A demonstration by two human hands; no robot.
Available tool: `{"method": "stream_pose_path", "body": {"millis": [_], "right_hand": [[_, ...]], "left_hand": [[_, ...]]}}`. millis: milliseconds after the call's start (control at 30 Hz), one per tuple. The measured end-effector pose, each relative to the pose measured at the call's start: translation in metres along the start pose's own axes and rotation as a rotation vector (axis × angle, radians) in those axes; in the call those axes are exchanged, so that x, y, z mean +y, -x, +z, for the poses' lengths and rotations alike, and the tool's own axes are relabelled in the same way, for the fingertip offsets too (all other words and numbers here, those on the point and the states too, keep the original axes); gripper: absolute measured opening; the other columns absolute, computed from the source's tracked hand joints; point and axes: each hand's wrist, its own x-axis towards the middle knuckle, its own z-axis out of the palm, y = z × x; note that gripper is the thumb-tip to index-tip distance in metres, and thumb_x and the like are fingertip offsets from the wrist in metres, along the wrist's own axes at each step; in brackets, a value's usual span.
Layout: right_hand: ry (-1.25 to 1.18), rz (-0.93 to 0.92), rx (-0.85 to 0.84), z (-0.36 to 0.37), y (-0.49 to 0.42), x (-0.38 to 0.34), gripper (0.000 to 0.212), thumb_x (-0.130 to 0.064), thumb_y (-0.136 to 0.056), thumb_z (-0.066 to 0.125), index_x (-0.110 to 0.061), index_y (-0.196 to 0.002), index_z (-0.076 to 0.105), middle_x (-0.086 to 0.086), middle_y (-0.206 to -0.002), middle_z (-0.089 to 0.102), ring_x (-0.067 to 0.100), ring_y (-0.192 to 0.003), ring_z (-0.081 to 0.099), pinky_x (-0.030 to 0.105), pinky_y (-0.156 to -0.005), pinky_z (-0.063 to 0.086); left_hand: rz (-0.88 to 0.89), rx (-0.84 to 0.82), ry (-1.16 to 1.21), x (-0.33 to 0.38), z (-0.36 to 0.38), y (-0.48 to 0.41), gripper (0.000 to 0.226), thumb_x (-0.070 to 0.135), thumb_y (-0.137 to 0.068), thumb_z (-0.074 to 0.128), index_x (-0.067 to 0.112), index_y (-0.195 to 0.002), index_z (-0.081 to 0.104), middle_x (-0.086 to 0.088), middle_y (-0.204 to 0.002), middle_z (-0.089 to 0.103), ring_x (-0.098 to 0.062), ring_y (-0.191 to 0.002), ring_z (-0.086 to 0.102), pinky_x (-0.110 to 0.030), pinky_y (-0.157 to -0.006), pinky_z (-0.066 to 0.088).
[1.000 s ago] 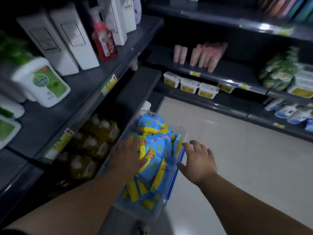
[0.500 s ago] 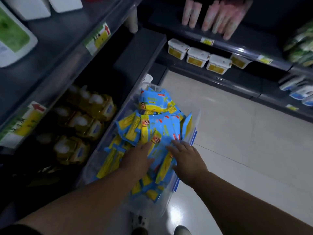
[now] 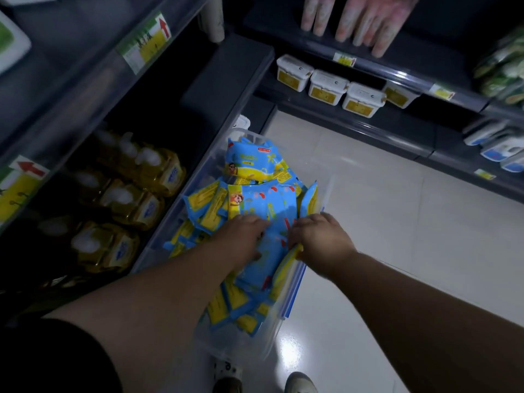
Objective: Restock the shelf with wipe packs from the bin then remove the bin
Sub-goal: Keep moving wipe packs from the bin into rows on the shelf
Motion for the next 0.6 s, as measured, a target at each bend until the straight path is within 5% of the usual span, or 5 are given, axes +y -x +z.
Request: {"method": "stream_pose_path", "body": {"millis": [267,433,600], "right_hand": [[-0.001,0.084,0.234,-0.011,0.002,0.02,0.027,-0.016,-0.079,0.068,-0.029,-0.102,0.07,-0.007,-0.107,0.069,0.017,-0.116,0.052,0.026,-0.098,0.023],[0.027,0.144,0.326,-0.001,0.002,0.017,0.031,-0.013,-0.053,0.084,-0.026,-0.078,0.071,-0.006,-0.076,0.071,0.023,-0.087,0.064,0.03,-0.08,0.024],[-0.038,0.217,0.314,-0.023,0.007,0.008,0.016,-0.025,-0.08,0.068,-0.026,-0.096,0.067,-0.002,-0.091,0.068,0.022,-0.105,0.054,0.029,-0.091,0.02]], "left_hand": [[-0.094,-0.091,-0.148,-0.003,0.013,0.016,0.071,0.051,-0.083,0.065,0.02,-0.14,0.036,-0.002,-0.141,0.034,-0.023,-0.132,0.031,-0.038,-0.108,0.032],[-0.199,-0.045,0.049,0.002,0.013,0.018,0.052,0.039,-0.083,0.071,0.015,-0.121,0.044,-0.009,-0.122,0.054,-0.028,-0.109,0.051,-0.036,-0.081,0.044],[-0.289,0.012,0.279,-0.003,-0.008,0.029,0.053,0.032,-0.093,0.061,0.017,-0.139,0.04,-0.009,-0.138,0.048,-0.029,-0.116,0.053,-0.038,-0.088,0.046]]}}
